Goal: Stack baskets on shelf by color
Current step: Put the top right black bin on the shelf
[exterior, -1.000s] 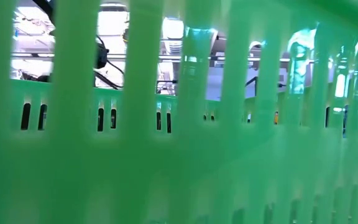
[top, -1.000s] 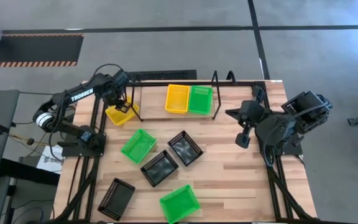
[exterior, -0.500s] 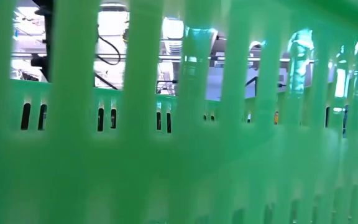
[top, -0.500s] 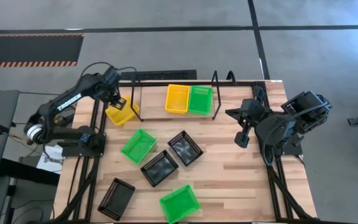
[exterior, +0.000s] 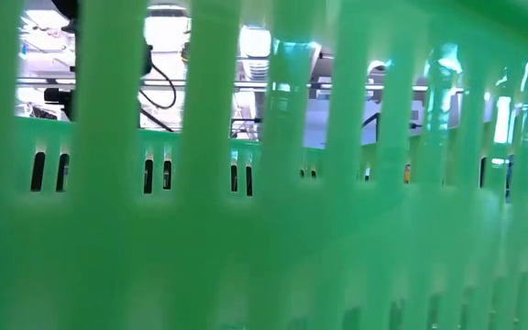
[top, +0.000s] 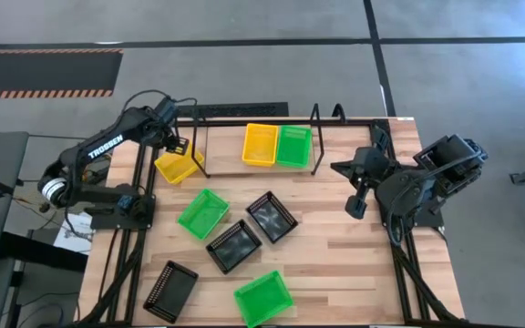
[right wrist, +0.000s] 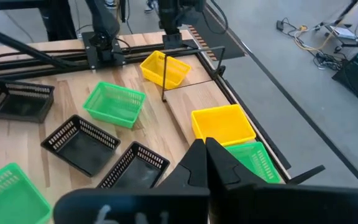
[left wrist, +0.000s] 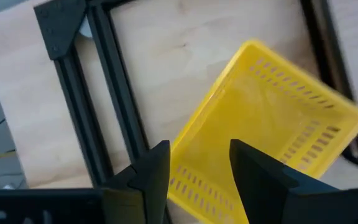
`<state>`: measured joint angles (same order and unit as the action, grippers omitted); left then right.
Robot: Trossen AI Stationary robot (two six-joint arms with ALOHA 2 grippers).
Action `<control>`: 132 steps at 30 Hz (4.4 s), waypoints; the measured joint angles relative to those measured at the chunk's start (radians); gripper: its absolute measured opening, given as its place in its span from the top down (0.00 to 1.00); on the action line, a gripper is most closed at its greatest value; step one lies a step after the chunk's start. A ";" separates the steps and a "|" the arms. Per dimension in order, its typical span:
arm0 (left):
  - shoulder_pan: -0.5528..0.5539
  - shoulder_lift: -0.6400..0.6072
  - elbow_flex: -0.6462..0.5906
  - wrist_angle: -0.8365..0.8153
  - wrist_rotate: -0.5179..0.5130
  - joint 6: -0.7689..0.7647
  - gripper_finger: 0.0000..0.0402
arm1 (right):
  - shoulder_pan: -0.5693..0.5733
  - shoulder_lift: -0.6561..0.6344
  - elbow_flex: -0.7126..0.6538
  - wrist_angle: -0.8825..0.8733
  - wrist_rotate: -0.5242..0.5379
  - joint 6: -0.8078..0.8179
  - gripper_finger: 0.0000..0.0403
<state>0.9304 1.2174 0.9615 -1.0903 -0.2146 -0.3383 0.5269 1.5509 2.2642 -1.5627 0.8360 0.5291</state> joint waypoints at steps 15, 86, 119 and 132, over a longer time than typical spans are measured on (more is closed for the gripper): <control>-0.001 0.095 0.000 -0.066 -0.024 0.067 0.61 | 0.093 0.000 0.000 -0.008 -0.001 -0.008 1.00; -0.252 -0.821 0.001 -0.218 0.166 -0.059 1.00 | -0.256 0.279 -0.005 -0.007 -0.420 0.367 0.98; -0.252 -0.819 0.001 -0.191 0.210 0.158 1.00 | -0.438 0.692 -0.017 -0.006 -0.628 0.349 0.84; -0.252 -0.819 0.001 -0.189 0.196 0.113 1.00 | -0.497 0.579 -0.393 0.014 -0.860 0.281 0.67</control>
<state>0.6781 0.3988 0.9623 -1.2797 -0.0187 -0.2257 0.0303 2.1303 1.8717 -1.5490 -0.0237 0.8100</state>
